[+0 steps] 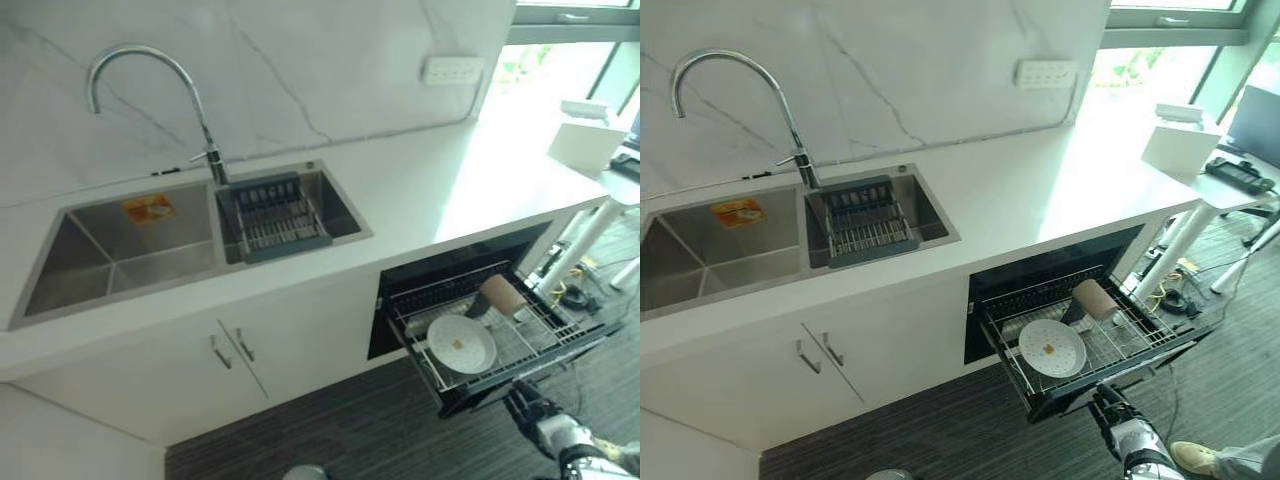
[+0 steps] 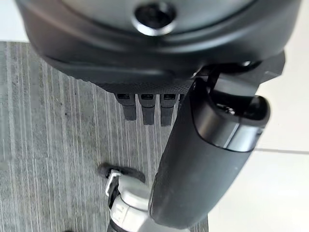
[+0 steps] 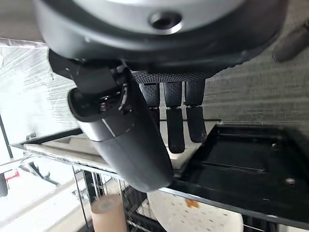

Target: Place the dishes in the dishwasher.

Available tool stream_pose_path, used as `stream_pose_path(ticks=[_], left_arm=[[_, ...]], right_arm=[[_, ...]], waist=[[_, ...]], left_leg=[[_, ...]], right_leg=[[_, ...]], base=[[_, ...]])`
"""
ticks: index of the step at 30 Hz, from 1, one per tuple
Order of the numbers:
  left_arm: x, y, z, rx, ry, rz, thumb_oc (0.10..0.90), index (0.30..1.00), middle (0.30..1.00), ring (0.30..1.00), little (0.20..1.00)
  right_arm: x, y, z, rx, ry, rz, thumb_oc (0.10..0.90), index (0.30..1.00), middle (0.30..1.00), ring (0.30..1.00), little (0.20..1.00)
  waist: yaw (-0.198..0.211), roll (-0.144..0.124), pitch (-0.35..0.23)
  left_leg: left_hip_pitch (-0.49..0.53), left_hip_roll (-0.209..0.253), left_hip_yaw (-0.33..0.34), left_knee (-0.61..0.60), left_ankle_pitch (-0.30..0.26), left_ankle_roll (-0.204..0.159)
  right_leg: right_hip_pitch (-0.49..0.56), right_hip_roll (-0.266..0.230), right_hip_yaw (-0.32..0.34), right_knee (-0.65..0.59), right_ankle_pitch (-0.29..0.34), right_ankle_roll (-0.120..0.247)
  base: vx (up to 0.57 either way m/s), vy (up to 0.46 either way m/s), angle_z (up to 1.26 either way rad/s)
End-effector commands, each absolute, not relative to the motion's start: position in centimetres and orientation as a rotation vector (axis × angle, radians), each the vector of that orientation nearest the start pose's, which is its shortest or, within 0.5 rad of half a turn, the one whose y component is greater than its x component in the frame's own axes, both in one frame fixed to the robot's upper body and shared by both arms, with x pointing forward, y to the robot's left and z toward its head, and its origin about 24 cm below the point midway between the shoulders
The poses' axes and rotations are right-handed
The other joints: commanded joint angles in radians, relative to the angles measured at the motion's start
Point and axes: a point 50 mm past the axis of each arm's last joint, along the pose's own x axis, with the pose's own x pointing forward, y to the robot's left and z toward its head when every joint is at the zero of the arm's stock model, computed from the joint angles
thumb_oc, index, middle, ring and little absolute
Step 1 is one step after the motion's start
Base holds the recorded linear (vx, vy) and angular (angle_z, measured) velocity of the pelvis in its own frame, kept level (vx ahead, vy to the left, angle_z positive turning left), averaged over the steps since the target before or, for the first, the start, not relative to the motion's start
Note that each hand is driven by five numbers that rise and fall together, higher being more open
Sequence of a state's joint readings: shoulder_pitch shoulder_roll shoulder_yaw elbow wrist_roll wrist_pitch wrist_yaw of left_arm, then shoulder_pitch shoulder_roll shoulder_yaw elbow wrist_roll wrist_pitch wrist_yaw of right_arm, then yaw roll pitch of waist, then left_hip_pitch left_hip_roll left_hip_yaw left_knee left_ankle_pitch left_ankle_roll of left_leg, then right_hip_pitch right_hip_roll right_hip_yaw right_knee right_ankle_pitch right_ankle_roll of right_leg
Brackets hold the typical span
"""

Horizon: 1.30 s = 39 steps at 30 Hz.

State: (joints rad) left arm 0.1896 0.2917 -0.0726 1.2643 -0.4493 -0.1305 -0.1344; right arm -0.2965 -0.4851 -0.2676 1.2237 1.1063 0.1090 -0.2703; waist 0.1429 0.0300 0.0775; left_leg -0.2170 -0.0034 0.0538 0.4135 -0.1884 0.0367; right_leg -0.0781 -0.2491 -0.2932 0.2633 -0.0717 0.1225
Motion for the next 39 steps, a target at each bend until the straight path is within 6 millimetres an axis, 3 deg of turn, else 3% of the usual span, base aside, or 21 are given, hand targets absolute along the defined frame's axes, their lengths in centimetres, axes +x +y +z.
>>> stream_pose_path(ticks=[1,5,6,7,8,10,12,14,15,19,22,26,29,31,32,36,37,38,39], left_arm=[[3.0,26.7,-15.7,-0.098,1.189,0.326,0.8,0.9,0.9,0.9,0.9],[4.0,25.9,-15.8,-0.114,1.17,0.29,0.8,0.9,0.9,0.9,0.9],[4.5,25.7,-15.8,-0.126,1.159,0.278,0.8,0.9,0.9,0.9,0.9],[4.6,25.6,-15.8,-0.13,1.157,0.278,0.8,0.9,0.9,0.9,0.9],[4.7,25.4,-15.8,-0.139,1.149,0.268,0.8,0.9,0.9,0.9,0.9],[4.9,25.2,-15.8,-0.145,1.144,0.263,0.8,0.9,0.9,0.9,0.9],[5.0,24.7,-15.8,-0.163,1.131,0.236,0.8,0.9,0.9,0.9,0.9],[5.1,24.6,-15.8,-0.167,1.127,0.223,0.8,0.9,0.9,0.9,0.9],[5.1,24.5,-15.7,-0.176,1.124,0.211,0.8,0.9,0.9,0.9,0.9],[5.6,24.8,-15.5,-0.173,1.107,0.179,0.8,0.9,0.9,0.9,0.9],[5.9,25.3,-15.1,-0.175,1.093,0.164,0.8,0.9,0.9,0.9,0.9],[6.1,26.0,-14.6,-0.173,1.081,0.163,0.8,0.9,0.9,0.9,0.9],[5.9,26.8,-14.2,-0.158,1.083,0.146,0.8,0.9,0.9,0.9,0.9],[5.4,27.2,-14.1,-0.149,1.088,0.136,0.8,0.9,0.9,0.9,0.9],[5.6,27.4,-13.9,-0.145,1.076,0.124,0.8,0.9,0.9,0.9,0.9],[6.3,28.4,-13.2,-0.146,1.027,0.145,0.8,0.9,0.9,0.9,0.9],[6.4,28.6,-13.0,-0.141,1.01,0.143,0.8,0.9,0.9,0.9,0.9],[6.6,28.8,-12.9,-0.138,0.997,0.146,0.8,0.9,0.9,0.9,0.9],[7.0,29.0,-12.6,-0.135,0.97,0.151,0.8,0.9,0.9,0.9,0.9]], right_arm=[[22.6,-37.2,-3.4,0.81,0.451,-1.075,0.4,0.3,0.3,0.3,0.3],[26.1,-38.9,1.6,0.821,0.3,-1.04,0.4,0.3,0.3,0.3,0.3],[27.3,-39.5,3.7,0.796,0.247,-1.015,0.4,0.3,0.3,0.3,0.3],[27.5,-39.5,4.0,0.792,0.238,-1.007,0.4,0.3,0.3,0.3,0.3],[28.6,-39.9,6.1,0.766,0.198,-0.985,0.4,0.3,0.3,0.3,0.3],[29.1,-40.1,7.2,0.75,0.177,-0.974,0.4,0.3,0.3,0.3,0.3],[31.2,-40.8,12.9,0.659,0.078,-0.913,0.4,0.3,0.3,0.3,0.3],[31.7,-41.0,14.8,0.633,0.051,-0.899,0.4,0.3,0.3,0.3,0.3],[32.4,-41.0,17.6,0.583,0.002,-0.874,0.4,0.3,0.3,0.3,0.3],[33.3,-40.7,21.8,0.517,-0.078,-0.842,0.4,0.3,0.3,0.3,0.3],[34.1,-39.7,27.1,0.441,-0.196,-0.785,0.4,0.3,0.3,0.3,0.3],[34.4,-39.0,29.7,0.399,-0.213,-0.683,0.4,0.3,0.3,0.3,0.3],[34.3,-38.7,31.5,0.269,-0.231,-0.574,0.4,0.3,0.3,0.3,0.3],[34.1,-38.2,33.8,0.202,-0.356,-0.515,0.4,0.3,0.3,0.3,0.3],[34.2,-36.9,35.8,0.127,-0.488,-0.449,0.4,0.3,0.3,0.3,0.3],[34.9,-35.6,35.1,-0.023,-0.471,-0.414,0.4,0.3,0.3,0.3,0.3],[34.9,-35.7,34.4,-0.089,-0.448,-0.399,0.522,0.484,0.484,0.484,0.484],[34.9,-35.9,33.6,-0.099,-0.442,-0.398,0.8,0.9,0.9,0.9,0.9],[35.1,-36.0,32.0,-0.091,-0.414,-0.368,0.8,0.9,0.9,0.9,0.9]], waist=[[0.032,0.02,0.003],[0.057,0.067,0.032],[0.067,0.085,0.048],[0.068,0.089,0.051],[0.079,0.103,0.067],[0.084,0.11,0.073],[0.114,0.137,0.103],[0.124,0.146,0.111],[0.139,0.159,0.121],[0.166,0.169,0.139],[0.198,0.178,0.151],[0.218,0.179,0.155],[0.231,0.171,0.159],[0.233,0.165,0.165],[0.232,0.159,0.171],[0.224,0.127,0.184],[0.221,0.116,0.187],[0.218,0.106,0.19],[0.21,0.092,0.195]], left_leg=[[0.037,0.082,-0.028,-0.113,0.058,-0.106],[-0.037,0.05,-0.051,-0.113,0.089,-0.104],[-0.058,0.039,-0.055,-0.113,0.097,-0.103],[-0.063,0.038,-0.055,-0.113,0.099,-0.102],[-0.07,0.029,-0.061,-0.113,0.094,-0.103],[-0.084,0.023,-0.064,-0.113,0.105,-0.102],[-0.104,0.003,-0.075,-0.113,0.106,-0.106],[-0.112,-0.004,-0.079,-0.113,0.109,-0.107],[-0.126,-0.015,-0.086,-0.113,0.115,-0.107],[-0.146,-0.027,-0.101,-0.113,0.124,-0.11],[-0.165,-0.045,-0.131,-0.113,0.129,-0.108],[-0.176,-0.05,-0.145,-0.113,0.134,-0.109],[-0.184,-0.048,-0.155,-0.113,0.141,-0.111],[-0.187,-0.043,-0.156,-0.113,0.144,-0.113],[-0.189,-0.038,-0.156,-0.113,0.145,-0.113],[-0.189,-0.023,-0.15,-0.113,0.142,-0.112],[-0.188,-0.018,-0.149,-0.113,0.141,-0.112],[-0.188,-0.015,-0.148,-0.113,0.14,-0.111],[-0.188,-0.007,-0.142,-0.113,0.139,-0.111]], right_leg=[[-0.067,-0.043,0.052,0.037,0.009,0.048],[-0.124,-0.072,0.047,0.037,0.026,0.051],[-0.138,-0.082,0.045,0.037,0.03,0.05],[-0.141,-0.084,0.044,0.037,0.032,0.05],[-0.143,-0.093,0.04,0.037,0.027,0.05],[-0.153,-0.099,0.038,0.037,0.036,0.048],[-0.156,-0.129,0.02,0.037,0.038,0.049],[-0.157,-0.139,0.011,0.037,0.041,0.05],[-0.159,-0.154,-0.003,0.037,0.045,0.052],[-0.157,-0.171,-0.023,0.037,0.05,0.056],[-0.164,-0.179,-0.037,0.037,0.051,0.06],[-0.169,-0.184,-0.048,0.037,0.052,0.064],[-0.172,-0.184,-0.054,0.037,0.055,0.07],[-0.176,-0.176,-0.053,0.037,0.056,0.071],[-0.179,-0.171,-0.055,0.037,0.058,0.072],[-0.184,-0.159,-0.051,0.037,0.065,0.074],[-0.184,-0.154,-0.048,0.037,0.067,0.074],[-0.184,-0.152,-0.047,0.037,0.07,0.076],[-0.184,-0.147,-0.043,0.037,0.072,0.076]], base=[[-0.04,0.109,0.32],[-0.09,0.158,0.29],[-0.09,0.141,0.32],[-0.05,0.155,0.23],[-0.03,0.116,0.2],[-0.03,0.12,0.2],[0.06,0.188,0.21],[0.06,0.139,0.28],[0.04,0.131,0.29],[0.02,0.066,0.28],[0.03,0.054,0.25],[0.02,0.005,0.13],[0.03,-0.021,0.14],[0.01,-0.026,0.04],[-0.03,-0.05,-0.02],[-0.05,-0.081,-0.09],[-0.05,-0.095,-0.1],[-0.07,-0.135,-0.07],[-0.06,-0.12,-0.06]])
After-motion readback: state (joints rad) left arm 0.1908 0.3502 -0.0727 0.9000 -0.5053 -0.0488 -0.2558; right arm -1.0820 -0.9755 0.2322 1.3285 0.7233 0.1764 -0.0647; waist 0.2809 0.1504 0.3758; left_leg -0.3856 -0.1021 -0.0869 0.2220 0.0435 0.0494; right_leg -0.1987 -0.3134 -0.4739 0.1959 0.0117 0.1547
